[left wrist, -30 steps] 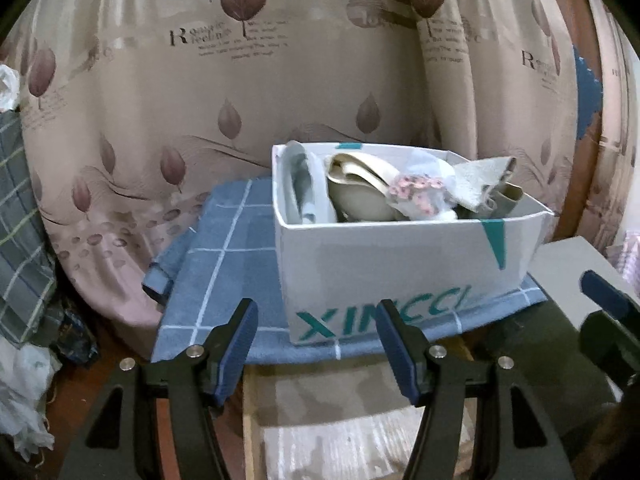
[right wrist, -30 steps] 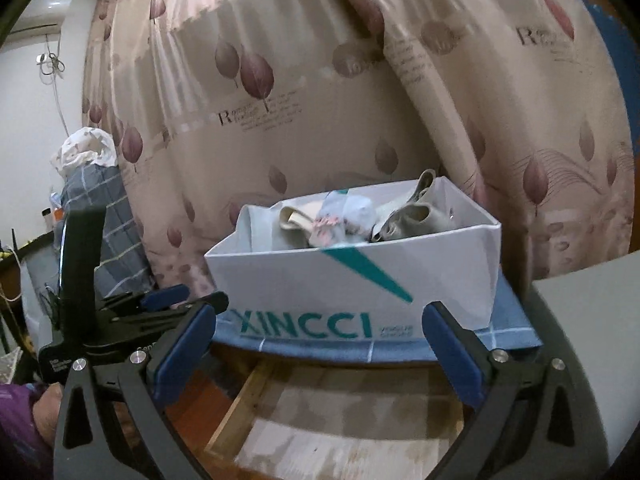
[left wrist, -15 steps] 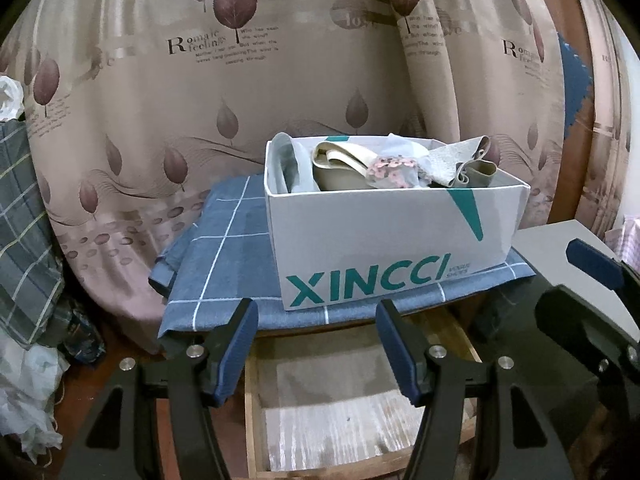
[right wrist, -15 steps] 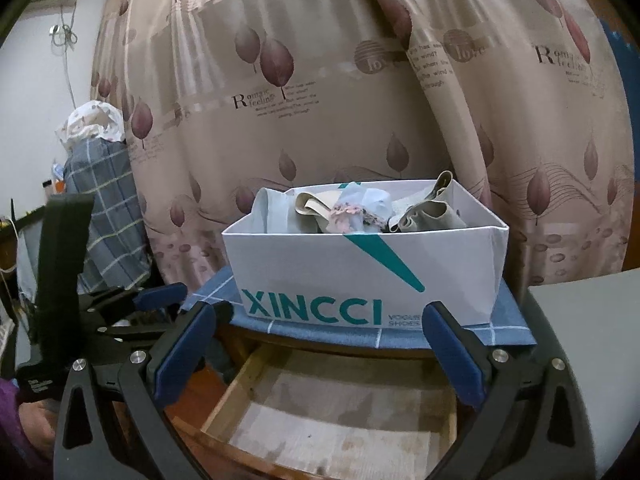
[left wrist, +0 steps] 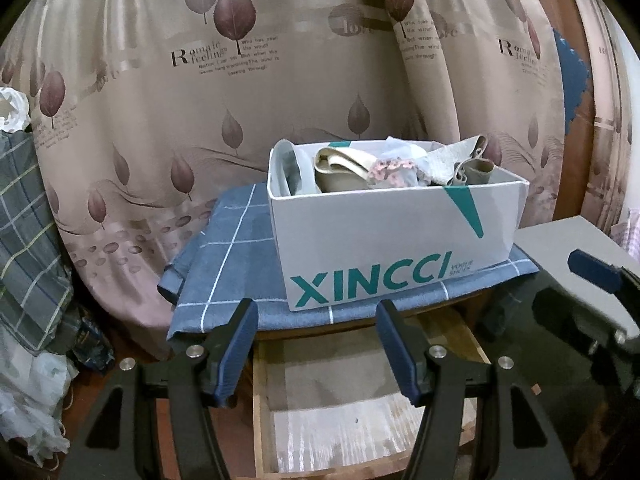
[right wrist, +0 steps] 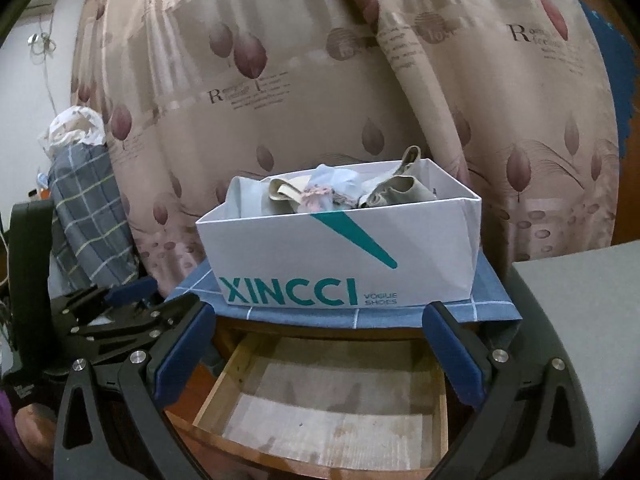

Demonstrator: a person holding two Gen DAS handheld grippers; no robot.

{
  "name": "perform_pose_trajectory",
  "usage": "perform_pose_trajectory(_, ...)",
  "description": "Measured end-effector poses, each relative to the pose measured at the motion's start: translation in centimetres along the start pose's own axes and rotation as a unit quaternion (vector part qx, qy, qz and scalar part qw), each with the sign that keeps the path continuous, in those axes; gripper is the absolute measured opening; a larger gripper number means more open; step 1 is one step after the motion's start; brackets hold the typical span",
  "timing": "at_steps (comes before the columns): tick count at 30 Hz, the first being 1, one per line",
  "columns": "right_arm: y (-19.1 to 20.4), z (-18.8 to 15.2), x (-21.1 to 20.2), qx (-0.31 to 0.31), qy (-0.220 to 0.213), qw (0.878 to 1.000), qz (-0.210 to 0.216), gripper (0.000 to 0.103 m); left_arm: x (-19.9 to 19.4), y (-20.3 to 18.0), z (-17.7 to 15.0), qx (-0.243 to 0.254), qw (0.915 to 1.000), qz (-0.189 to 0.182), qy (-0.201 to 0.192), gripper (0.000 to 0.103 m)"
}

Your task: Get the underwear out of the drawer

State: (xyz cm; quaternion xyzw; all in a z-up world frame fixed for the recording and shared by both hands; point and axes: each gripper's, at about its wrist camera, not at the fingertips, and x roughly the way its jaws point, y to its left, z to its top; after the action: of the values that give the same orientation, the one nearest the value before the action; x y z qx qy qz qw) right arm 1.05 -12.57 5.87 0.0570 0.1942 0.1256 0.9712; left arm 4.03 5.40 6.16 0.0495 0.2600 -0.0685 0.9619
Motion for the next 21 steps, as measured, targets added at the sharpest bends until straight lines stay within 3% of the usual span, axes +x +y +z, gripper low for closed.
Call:
perform_pose_trajectory(4, 0.5, -0.1, 0.0, -0.006, -0.004, 1.0, -0.006, 0.103, -0.5, 0.3, 0.2, -0.007, 0.9999, -0.004, -0.014, 0.063)
perform_pose_trajectory(9, 0.2, -0.1, -0.2, 0.01, -0.018, 0.999, -0.029, 0.103, -0.1, 0.3, 0.2, -0.006, 1.0, -0.005, -0.001, 0.063)
perform_pose_trajectory(14, -0.3, 0.0, -1.4, 0.013, -0.059, 0.997, -0.043, 0.103, -0.1, 0.3, 0.2, -0.006, 1.0, -0.005, -0.001, 0.063)
perform_pose_trajectory(21, -1.0, 1.1, -1.5, 0.004, -0.073, 0.997, -0.032, 0.103, 0.4, 0.1, 0.2, -0.005, 1.0, 0.004, 0.0, 0.063)
